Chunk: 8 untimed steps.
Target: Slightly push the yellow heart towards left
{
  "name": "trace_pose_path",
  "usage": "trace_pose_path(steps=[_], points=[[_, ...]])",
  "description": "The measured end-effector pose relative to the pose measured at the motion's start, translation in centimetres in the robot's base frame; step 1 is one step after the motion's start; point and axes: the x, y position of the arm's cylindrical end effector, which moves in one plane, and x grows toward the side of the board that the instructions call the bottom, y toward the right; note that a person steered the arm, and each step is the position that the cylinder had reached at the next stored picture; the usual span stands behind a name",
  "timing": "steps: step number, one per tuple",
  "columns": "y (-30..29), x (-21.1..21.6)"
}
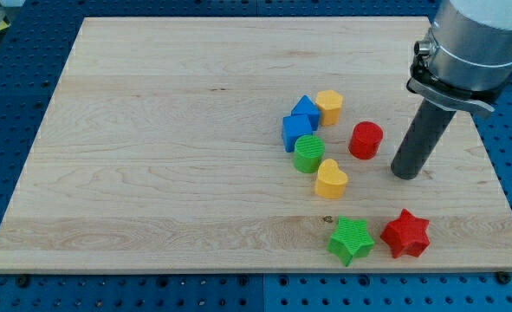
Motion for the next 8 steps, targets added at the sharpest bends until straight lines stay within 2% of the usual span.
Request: trace_pose_path(steps=[8], points=[[-10.5,1.2]])
